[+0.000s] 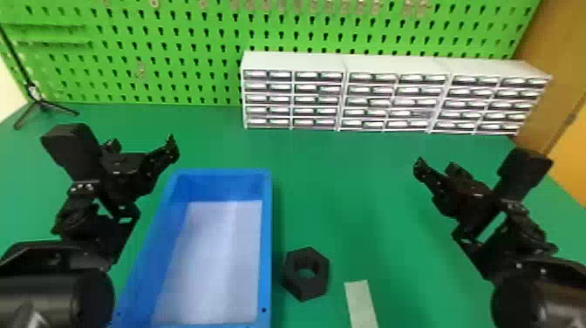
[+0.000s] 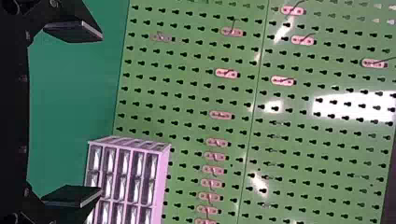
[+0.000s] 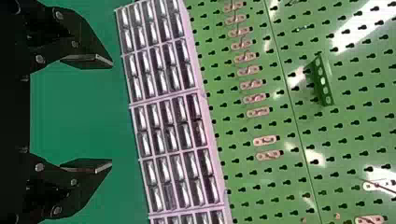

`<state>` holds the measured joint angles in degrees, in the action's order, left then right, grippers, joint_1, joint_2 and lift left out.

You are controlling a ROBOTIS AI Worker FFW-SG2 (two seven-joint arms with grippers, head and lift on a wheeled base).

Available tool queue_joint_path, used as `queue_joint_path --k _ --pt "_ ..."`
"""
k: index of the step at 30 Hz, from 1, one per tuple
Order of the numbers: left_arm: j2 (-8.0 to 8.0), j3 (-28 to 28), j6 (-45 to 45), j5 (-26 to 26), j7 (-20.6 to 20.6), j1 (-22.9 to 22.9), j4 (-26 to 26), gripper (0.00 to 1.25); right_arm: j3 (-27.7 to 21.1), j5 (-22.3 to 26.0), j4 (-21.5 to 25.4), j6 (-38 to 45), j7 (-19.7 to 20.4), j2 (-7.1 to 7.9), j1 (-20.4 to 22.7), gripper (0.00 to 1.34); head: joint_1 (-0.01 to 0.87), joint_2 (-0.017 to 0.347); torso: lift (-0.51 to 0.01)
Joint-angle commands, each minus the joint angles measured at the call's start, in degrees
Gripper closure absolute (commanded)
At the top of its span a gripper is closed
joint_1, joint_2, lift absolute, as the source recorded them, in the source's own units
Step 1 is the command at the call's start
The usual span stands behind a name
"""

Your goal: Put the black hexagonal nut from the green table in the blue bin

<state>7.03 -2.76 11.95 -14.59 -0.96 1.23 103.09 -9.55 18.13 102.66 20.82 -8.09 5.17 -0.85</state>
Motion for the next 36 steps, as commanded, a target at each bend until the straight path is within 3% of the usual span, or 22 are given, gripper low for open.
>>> queue_joint_path --k 1,17,25,32,36 --pt "0.00 -0.14 0.00 0.00 0.00 0.00 0.00 0.13 0.14 -0.11 0.00 0.09 0.00 0.02 -0.03 0.51 0.692 0.008 -0.097" --pt "0.00 -0.50 0.00 0.00 0.00 -0.09 0.09 0.13 0.76 1.29 1.32 5.10 0.00 0.46 -1.52 0.51 0.692 0.008 -0.097" --pt "0.00 -0.50 0.00 0.00 0.00 -0.09 0.09 0.13 0.85 0.94 5.36 15.74 0.00 0.98 -3.37 0.51 0.692 0.008 -0.097" --pt "0.00 -0.50 0.00 0.00 0.00 -0.09 0.00 0.13 1.11 -2.66 10.20 28.04 0.09 0.63 -6.18 0.51 0.692 0.008 -0.097" --pt "0.00 -0.58 0.00 0.00 0.00 -0.09 0.09 0.13 2.43 -3.54 11.78 31.47 0.35 1.16 -7.06 0.51 0.692 0.008 -0.097"
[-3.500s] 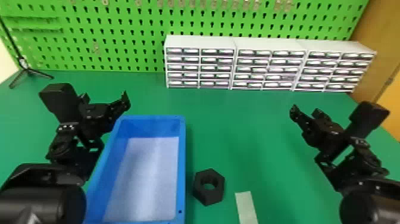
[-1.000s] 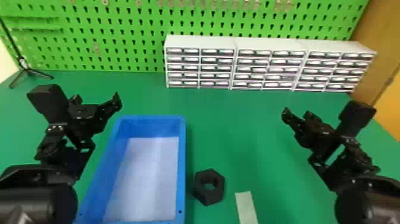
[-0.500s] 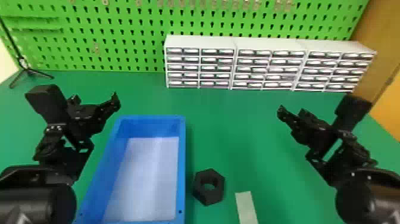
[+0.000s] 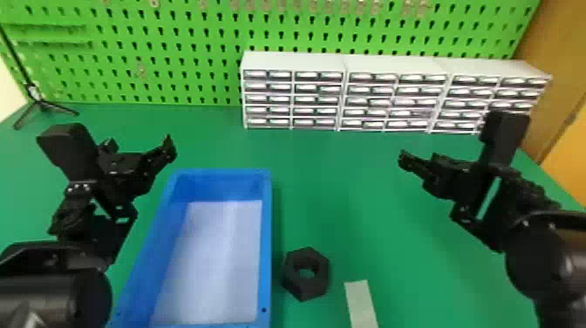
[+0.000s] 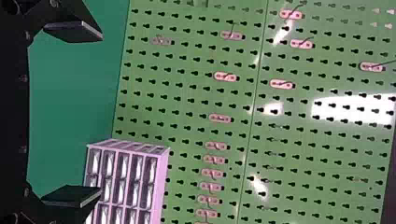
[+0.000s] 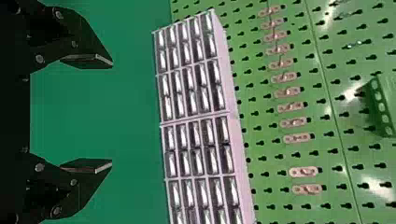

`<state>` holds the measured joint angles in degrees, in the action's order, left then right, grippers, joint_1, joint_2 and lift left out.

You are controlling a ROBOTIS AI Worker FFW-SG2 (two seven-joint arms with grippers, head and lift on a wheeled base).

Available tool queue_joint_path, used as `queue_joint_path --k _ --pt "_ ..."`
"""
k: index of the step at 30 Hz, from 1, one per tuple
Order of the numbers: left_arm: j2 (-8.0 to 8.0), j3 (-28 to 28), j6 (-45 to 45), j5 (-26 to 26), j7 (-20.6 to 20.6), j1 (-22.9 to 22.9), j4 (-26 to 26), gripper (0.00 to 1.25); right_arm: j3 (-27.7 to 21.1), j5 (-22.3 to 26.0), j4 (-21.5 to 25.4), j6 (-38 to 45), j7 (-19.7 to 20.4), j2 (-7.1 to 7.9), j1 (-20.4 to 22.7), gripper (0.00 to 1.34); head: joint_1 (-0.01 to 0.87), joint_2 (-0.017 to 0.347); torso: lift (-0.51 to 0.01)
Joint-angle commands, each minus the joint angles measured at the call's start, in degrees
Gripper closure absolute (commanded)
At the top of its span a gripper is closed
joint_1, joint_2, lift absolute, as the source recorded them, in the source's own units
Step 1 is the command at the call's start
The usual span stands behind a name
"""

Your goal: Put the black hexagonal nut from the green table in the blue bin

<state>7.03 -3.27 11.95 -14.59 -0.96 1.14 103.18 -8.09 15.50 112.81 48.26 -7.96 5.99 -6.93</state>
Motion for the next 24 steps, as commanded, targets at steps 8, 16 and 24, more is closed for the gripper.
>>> queue_joint_path --k 8,16,24 --pt "0.00 0.10 0.00 0.00 0.00 0.00 0.00 0.13 2.56 0.76 4.34 15.20 2.07 0.69 -2.74 0.51 0.692 0.008 -0.097" --pt "0.00 0.10 0.00 -0.09 0.00 0.00 0.00 0.13 4.14 0.32 7.86 23.55 2.16 -0.45 -2.21 0.50 0.692 0.008 -0.097" --pt "0.00 0.19 0.00 -0.26 -0.18 -0.18 0.00 0.13 5.28 -0.29 11.46 30.23 2.24 -1.07 0.16 0.50 0.692 0.008 -0.097"
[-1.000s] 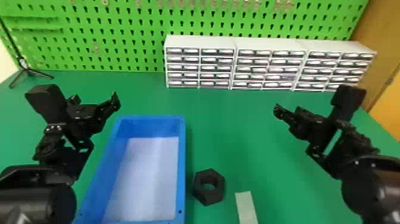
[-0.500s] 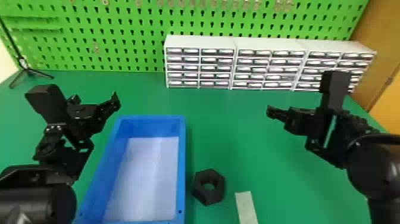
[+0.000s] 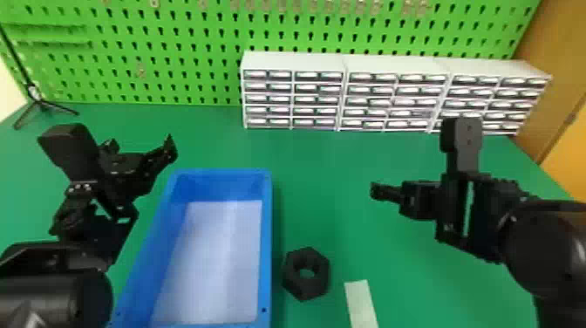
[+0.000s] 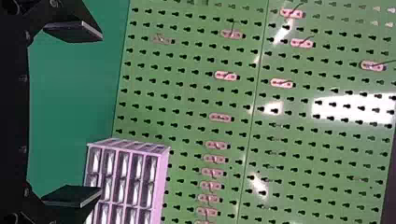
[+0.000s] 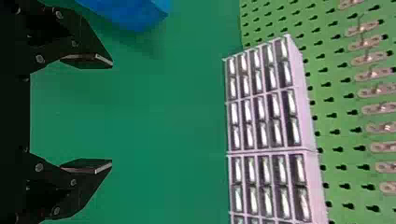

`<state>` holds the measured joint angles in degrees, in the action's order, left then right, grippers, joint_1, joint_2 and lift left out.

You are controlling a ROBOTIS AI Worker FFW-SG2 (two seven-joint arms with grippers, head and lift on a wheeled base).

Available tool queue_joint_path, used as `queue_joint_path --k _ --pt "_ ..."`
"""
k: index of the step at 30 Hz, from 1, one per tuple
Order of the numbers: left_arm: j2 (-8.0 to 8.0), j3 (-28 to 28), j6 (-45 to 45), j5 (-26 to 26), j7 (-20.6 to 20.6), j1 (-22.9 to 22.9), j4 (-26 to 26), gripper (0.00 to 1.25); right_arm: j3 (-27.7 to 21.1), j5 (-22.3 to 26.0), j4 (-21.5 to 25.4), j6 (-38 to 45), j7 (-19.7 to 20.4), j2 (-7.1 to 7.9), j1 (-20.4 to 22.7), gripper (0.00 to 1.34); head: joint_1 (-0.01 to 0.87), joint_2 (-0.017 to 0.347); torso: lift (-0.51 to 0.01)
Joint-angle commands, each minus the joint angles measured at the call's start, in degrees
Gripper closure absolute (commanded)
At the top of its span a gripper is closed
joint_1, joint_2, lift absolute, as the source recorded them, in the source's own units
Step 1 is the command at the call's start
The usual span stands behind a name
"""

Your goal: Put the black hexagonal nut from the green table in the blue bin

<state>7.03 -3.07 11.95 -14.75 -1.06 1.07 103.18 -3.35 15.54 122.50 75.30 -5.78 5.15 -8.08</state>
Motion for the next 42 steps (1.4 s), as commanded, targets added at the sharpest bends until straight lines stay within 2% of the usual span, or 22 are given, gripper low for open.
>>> queue_joint_path --k 1,18,28,39,42 --pt "0.00 0.00 0.00 -0.19 -0.08 -0.19 0.00 0.13 0.62 -0.34 2.13 3.81 0.07 -0.23 1.67 0.50 0.692 0.008 -0.097" --pt "0.00 -0.44 0.00 -0.37 -0.43 -0.45 0.26 0.13 2.38 0.10 6.88 14.26 0.86 0.91 3.25 0.50 0.692 0.008 -0.097" --pt "0.00 -0.80 0.00 -0.37 -0.43 -0.63 0.62 0.13 4.49 3.18 6.96 14.78 0.86 3.90 2.37 0.50 0.692 0.008 -0.097" --pt "0.09 -0.88 0.00 -0.37 -0.43 -0.72 0.70 0.13 7.83 6.61 6.88 14.78 0.86 8.91 0.17 0.50 0.692 0.008 -0.097" --pt "0.00 -0.88 0.00 -0.28 -0.43 -0.81 0.70 0.13 8.36 7.75 6.79 14.78 0.86 9.88 -0.18 0.50 0.692 0.008 -0.097"
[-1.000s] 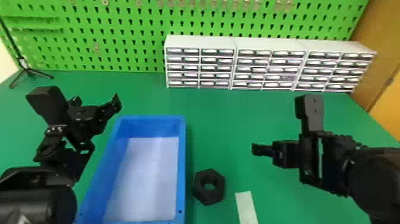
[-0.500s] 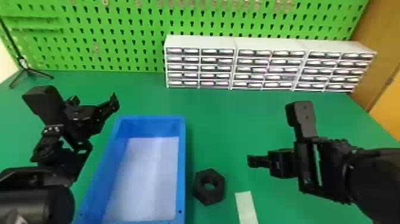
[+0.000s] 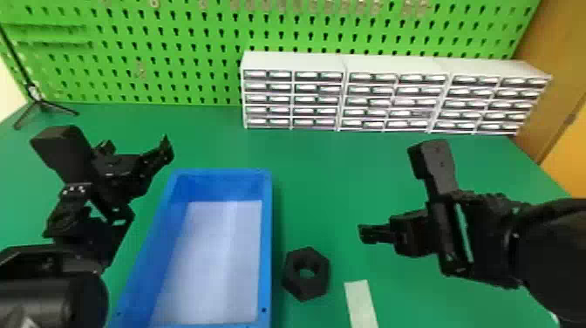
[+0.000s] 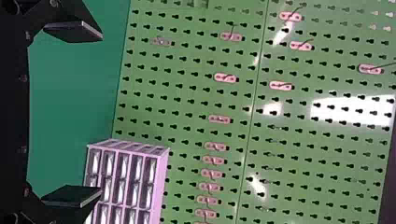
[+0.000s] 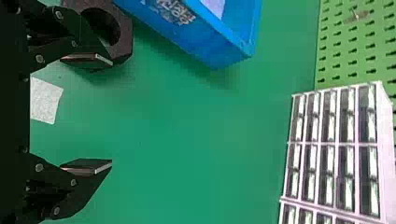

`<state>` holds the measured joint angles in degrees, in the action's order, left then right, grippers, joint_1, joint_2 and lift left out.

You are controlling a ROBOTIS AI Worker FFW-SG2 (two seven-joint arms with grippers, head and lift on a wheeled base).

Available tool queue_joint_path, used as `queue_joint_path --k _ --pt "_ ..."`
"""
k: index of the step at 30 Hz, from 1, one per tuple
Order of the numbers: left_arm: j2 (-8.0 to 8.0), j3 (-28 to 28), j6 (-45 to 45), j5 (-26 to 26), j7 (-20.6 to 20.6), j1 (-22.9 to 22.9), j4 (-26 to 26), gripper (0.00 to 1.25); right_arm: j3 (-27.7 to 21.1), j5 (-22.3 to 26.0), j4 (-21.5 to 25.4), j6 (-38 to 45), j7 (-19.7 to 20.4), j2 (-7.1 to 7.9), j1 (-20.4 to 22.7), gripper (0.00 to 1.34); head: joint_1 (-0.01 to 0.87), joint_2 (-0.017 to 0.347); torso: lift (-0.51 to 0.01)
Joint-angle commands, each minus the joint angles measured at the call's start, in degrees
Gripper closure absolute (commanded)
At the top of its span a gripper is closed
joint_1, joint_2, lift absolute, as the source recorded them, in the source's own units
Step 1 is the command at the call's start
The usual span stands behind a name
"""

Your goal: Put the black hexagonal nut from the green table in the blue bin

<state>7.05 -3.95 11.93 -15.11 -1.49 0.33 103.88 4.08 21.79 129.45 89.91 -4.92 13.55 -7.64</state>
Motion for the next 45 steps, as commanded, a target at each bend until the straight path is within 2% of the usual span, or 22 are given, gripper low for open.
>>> queue_joint_path --k 1,5,8,14,17,21,28,37,45 --pt "-0.02 0.00 0.02 0.08 0.00 -0.16 0.00 0.13 0.93 1.68 -0.26 0.17 0.00 1.65 -0.62 0.50 0.692 0.008 -0.097" --pt "-0.02 0.00 0.02 0.08 0.00 -0.24 0.00 0.13 0.22 3.61 -1.22 0.17 0.00 1.74 -0.62 0.50 0.692 0.008 -0.097" --pt "-0.02 0.09 0.02 0.08 0.00 -0.24 0.00 0.13 0.22 5.72 -2.28 0.17 0.00 2.36 -0.88 0.50 0.692 0.008 -0.097" --pt "-0.02 0.26 0.02 0.34 0.00 0.02 0.00 0.13 1.28 9.41 -3.77 0.17 0.00 5.08 -2.55 0.50 0.692 0.008 -0.097" --pt "-0.02 0.35 0.02 0.43 0.00 0.11 -0.08 0.13 1.54 10.20 -4.03 0.17 0.00 5.87 -2.99 0.50 0.692 0.008 -0.097" --pt "-0.02 0.35 0.02 0.43 0.00 0.11 -0.08 0.13 1.37 13.01 -5.70 0.17 0.00 6.14 -3.78 0.50 0.692 0.008 -0.097" --pt "-0.02 0.44 0.02 0.43 0.09 0.11 -0.08 0.13 2.07 15.04 -6.85 0.17 0.00 6.57 -4.84 0.50 0.692 0.008 -0.097" --pt "-0.02 0.44 0.02 0.43 0.00 0.11 -0.08 0.13 2.07 14.95 -6.85 0.17 0.00 6.84 -5.36 0.50 0.692 0.008 -0.097" --pt "-0.11 0.44 0.02 0.43 0.09 0.11 -0.08 0.13 2.33 14.51 -6.85 0.17 0.00 6.40 -5.45 0.50 0.692 0.008 -0.097"
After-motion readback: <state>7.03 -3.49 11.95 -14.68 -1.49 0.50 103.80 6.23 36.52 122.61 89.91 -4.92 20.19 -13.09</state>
